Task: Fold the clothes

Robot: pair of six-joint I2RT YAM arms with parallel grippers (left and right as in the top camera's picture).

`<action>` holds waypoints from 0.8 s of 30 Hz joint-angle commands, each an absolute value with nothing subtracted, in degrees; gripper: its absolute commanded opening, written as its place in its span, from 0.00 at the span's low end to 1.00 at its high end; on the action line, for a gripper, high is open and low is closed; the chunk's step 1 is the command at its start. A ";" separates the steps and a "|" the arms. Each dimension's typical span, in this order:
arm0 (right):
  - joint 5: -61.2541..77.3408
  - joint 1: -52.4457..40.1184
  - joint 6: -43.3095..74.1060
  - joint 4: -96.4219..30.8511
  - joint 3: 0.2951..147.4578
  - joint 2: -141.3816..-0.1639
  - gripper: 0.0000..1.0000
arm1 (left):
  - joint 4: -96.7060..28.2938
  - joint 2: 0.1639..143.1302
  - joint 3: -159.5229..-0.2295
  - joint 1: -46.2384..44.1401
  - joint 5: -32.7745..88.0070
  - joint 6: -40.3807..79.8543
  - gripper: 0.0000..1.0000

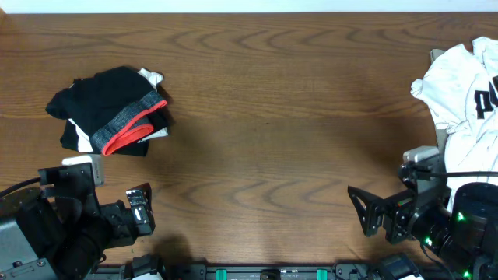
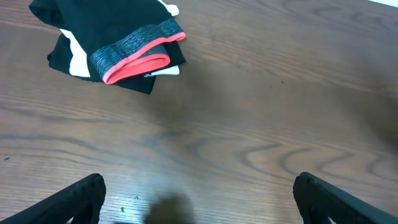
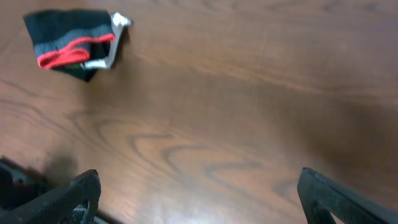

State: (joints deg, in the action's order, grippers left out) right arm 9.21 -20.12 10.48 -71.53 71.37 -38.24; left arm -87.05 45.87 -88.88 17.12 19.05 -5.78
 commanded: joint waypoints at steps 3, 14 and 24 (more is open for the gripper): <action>8.60 -20.21 10.63 -75.20 71.88 -38.13 0.97 | -87.20 46.09 -89.23 16.88 18.52 -5.28 0.98; 0.03 -5.72 9.15 -61.63 54.54 -21.37 0.99 | -87.20 46.09 -89.23 16.91 18.52 -5.28 0.98; -0.19 1.87 9.15 -41.08 25.56 -6.42 0.99 | -87.20 46.09 -89.23 16.91 18.52 -5.28 0.98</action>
